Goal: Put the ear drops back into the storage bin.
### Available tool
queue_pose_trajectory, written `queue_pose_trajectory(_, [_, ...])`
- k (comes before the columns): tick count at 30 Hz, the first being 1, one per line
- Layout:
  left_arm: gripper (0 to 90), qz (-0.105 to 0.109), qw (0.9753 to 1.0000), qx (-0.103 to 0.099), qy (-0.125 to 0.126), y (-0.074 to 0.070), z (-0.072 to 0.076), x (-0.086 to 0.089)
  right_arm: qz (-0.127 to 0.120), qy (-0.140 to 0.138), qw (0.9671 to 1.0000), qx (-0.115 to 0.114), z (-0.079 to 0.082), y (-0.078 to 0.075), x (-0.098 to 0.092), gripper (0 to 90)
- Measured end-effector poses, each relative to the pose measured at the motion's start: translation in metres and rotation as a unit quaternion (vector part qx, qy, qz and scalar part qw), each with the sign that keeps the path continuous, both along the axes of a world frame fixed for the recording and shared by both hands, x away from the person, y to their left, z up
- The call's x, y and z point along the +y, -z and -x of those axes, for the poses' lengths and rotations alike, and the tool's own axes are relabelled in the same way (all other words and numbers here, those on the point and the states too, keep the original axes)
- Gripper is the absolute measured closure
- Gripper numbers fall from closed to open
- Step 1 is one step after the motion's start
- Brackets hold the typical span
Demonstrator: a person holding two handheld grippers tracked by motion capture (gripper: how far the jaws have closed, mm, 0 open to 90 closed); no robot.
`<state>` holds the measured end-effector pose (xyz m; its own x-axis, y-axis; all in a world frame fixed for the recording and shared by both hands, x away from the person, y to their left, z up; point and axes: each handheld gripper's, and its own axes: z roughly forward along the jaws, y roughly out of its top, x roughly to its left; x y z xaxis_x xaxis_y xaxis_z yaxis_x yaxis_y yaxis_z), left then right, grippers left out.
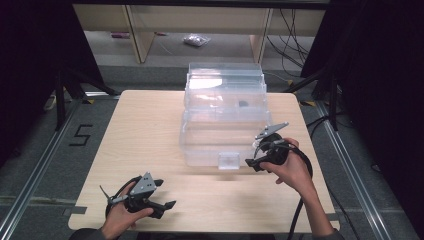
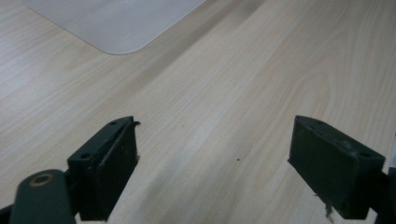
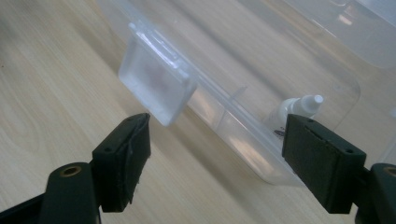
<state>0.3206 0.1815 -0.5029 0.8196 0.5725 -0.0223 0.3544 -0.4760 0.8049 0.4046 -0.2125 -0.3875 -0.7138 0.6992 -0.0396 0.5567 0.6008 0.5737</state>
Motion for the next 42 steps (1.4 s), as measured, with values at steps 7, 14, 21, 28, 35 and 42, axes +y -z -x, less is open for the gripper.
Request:
queue_pose_trajectory(7, [14.8,0.002,1.0,0.0,-0.001,0.0,0.0,0.0,-0.004,0.003,1.0,0.005,0.008,0.0,-0.001,24.2])
queue_pose_trajectory(14, [14.8,0.018,0.9998,0.003,-0.007,0.001,0.001,-0.002,-0.013,-0.002,0.9999,-0.002,0.015,0.005,-0.003,23.6])
queue_pose_trajectory(21, [14.8,0.01,0.9999,0.004,-0.001,0.0,0.001,-0.001,-0.019,-0.008,0.9998,-0.006,0.02,0.01,-0.003,22.7])
queue_pose_trajectory(28, [14.8,0.015,0.9999,0.003,-0.005,0.0,0.001,-0.001,-0.027,-0.014,0.9995,-0.01,0.026,0.018,0.001,21.7])
queue_pose_trajectory(35, [14.8,0.009,1.0,0.003,-0.004,0.0,0.001,-0.001,-0.026,-0.035,0.9987,-0.024,0.029,0.025,0.003,21.3])
queue_pose_trajectory(42, [14.8,0.009,0.9999,0.003,-0.004,-0.001,0.001,-0.001,-0.025,-0.041,0.9986,-0.022,0.034,0.033,0.005,21.3])
